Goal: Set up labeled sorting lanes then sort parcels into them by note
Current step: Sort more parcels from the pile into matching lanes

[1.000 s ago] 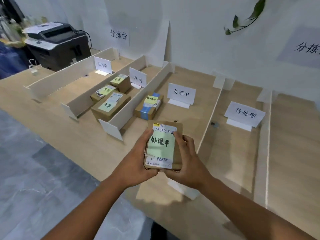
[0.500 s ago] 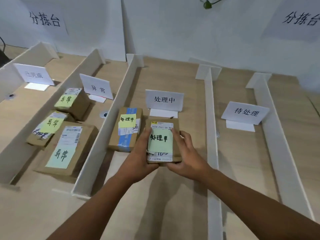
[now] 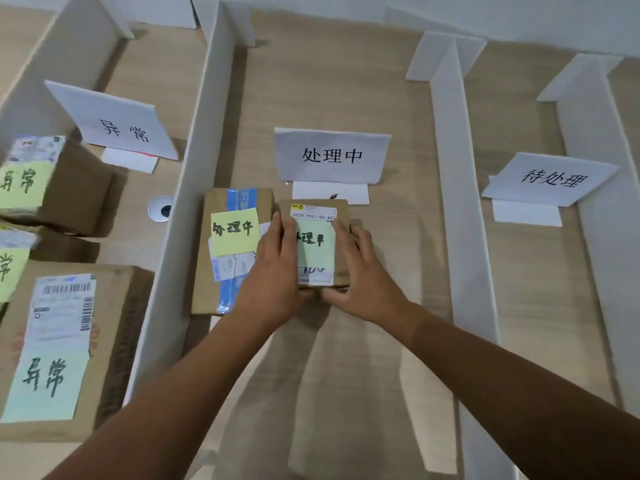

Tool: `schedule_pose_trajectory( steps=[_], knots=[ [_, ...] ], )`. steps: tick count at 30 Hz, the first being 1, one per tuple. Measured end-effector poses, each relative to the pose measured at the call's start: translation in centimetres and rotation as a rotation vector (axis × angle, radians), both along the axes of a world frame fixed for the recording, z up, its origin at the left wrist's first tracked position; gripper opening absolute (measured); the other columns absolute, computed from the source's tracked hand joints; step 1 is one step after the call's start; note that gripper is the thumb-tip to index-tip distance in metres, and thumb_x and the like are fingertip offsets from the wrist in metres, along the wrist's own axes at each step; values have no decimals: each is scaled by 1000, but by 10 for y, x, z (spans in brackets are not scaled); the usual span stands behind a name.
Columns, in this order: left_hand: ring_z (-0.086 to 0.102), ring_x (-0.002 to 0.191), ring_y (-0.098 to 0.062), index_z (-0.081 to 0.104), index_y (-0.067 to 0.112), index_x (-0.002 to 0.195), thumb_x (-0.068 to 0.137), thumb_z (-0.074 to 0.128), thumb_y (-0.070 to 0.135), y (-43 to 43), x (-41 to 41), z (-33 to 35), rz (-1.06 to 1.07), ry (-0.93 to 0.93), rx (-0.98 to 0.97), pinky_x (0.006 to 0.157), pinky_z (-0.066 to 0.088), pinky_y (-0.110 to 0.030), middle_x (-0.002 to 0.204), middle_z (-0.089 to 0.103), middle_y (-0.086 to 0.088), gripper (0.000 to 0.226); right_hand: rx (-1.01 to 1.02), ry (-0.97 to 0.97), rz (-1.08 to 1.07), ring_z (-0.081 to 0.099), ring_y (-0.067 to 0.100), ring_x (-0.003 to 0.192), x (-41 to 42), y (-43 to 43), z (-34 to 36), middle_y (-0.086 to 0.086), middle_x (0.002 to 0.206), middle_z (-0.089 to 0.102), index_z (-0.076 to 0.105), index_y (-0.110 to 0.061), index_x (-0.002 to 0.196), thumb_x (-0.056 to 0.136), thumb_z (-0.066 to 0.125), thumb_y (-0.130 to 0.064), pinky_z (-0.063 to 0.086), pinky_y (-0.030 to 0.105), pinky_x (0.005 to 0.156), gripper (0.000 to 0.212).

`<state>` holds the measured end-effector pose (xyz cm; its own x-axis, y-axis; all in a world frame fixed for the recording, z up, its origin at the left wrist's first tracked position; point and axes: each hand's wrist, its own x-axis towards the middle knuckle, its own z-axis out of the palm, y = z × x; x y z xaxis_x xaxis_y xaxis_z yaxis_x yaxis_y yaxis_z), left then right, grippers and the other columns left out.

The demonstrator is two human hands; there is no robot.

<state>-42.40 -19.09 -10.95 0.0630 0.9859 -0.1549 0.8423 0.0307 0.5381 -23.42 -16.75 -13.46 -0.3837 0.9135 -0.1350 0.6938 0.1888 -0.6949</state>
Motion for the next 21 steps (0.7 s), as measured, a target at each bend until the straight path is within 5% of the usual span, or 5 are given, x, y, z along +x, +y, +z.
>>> schedule_pose_trajectory(
  steps=[4,10,13,18,21],
  knots=[
    [-2,154,-27,-9,11,161,76,86,35,1,6,2,14,-7,-27,120,25,-43,168,-13,-13,129,-31,2,2,-2,-22,141,3,-3,6,-8,164,3,2,-38,162,77,80,-44,22,13,115,115],
    [6,154,-31,9,16,162,70,90,42,-17,14,58,-46,-67,57,120,24,-49,168,0,-11,126,-29,-107,-11,7,13,156,41,-21,68,-18,167,-7,-15,-55,154,81,70,-62,29,52,120,112],
    [6,155,-27,16,17,162,69,91,45,-35,37,98,-177,-59,109,125,17,-48,169,7,-4,123,52,-134,-59,4,7,155,91,-48,117,-18,168,-2,-9,-51,157,82,65,-65,25,46,123,106],
    [-8,156,-19,8,29,162,59,77,79,-73,135,161,-484,-144,157,125,3,-39,168,-1,11,134,255,-209,-210,3,8,155,208,-126,199,-11,170,7,5,-38,162,88,63,-63,16,36,126,97],
    [-8,156,-19,5,27,162,55,63,92,-106,226,188,-621,-140,217,126,5,-43,170,0,5,138,375,-270,-341,14,16,155,292,-203,236,0,169,17,16,-29,162,88,68,-59,18,31,123,95]
  ],
)
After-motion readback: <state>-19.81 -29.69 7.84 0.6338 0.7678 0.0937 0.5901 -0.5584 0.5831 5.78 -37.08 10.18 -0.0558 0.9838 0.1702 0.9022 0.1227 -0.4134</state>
